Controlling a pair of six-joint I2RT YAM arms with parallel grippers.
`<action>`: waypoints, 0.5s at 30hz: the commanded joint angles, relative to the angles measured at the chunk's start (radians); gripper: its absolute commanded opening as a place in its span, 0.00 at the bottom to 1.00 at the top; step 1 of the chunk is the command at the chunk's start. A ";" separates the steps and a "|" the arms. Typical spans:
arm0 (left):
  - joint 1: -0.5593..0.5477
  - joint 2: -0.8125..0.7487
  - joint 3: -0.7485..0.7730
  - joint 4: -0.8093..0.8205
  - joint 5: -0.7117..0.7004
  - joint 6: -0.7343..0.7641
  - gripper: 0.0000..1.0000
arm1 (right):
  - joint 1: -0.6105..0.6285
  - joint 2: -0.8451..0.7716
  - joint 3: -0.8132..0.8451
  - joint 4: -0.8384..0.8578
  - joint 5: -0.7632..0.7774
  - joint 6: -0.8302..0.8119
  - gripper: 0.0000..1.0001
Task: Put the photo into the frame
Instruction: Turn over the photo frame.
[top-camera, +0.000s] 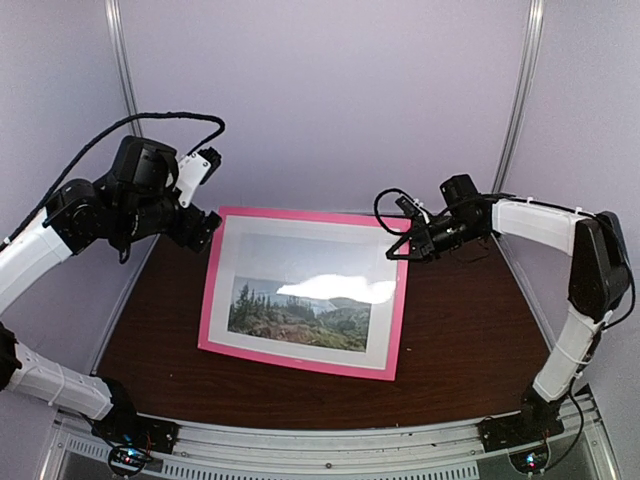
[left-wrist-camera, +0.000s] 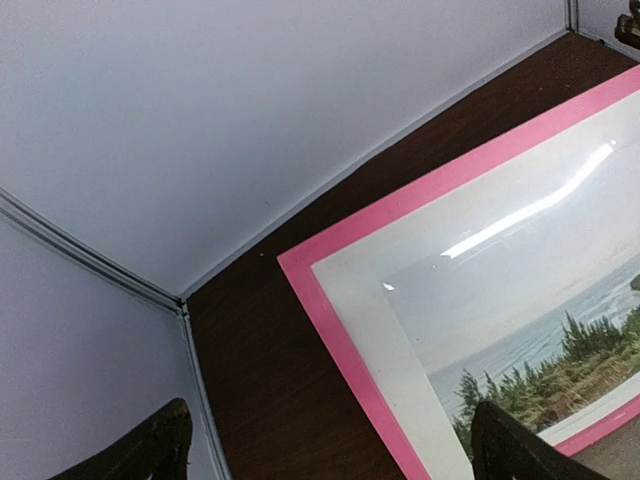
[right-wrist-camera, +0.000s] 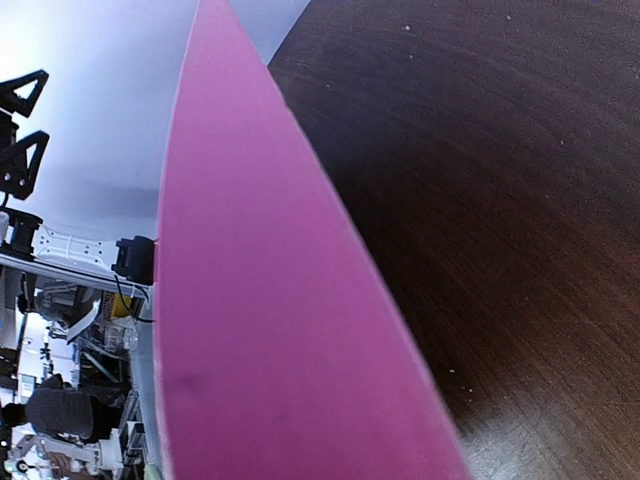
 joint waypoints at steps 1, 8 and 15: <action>0.004 0.006 -0.042 0.042 0.084 -0.084 0.98 | -0.031 0.121 0.046 -0.109 0.003 -0.083 0.00; 0.004 0.010 -0.059 0.044 0.128 -0.090 0.98 | -0.093 0.295 0.063 -0.002 -0.106 0.008 0.09; 0.004 0.021 -0.064 0.042 0.135 -0.090 0.98 | -0.126 0.397 0.074 0.058 -0.094 0.084 0.17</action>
